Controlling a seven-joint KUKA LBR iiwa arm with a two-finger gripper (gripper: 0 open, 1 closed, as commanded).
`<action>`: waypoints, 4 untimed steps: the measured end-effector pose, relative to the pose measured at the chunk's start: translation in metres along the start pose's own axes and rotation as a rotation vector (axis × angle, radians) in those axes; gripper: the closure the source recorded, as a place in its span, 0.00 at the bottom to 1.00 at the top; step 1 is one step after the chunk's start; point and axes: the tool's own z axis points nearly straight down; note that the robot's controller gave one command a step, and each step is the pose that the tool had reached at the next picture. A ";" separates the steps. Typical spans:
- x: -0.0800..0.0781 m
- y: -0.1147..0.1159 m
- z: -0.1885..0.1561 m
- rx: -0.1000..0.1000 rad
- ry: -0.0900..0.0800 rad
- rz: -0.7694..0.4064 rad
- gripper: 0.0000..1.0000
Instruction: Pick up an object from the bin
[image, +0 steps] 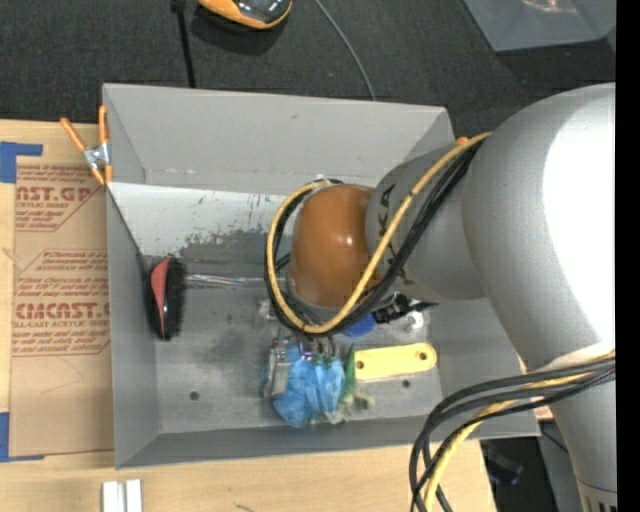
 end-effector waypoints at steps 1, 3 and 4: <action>0.022 -0.029 -0.028 0.000 0.009 0.043 0.00; 0.052 -0.069 0.008 -0.001 0.011 0.018 1.00; 0.052 -0.069 0.008 -0.002 0.011 0.018 1.00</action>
Offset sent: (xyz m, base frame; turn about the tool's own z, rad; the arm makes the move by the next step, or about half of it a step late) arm -0.0415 -0.0500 0.0294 0.1397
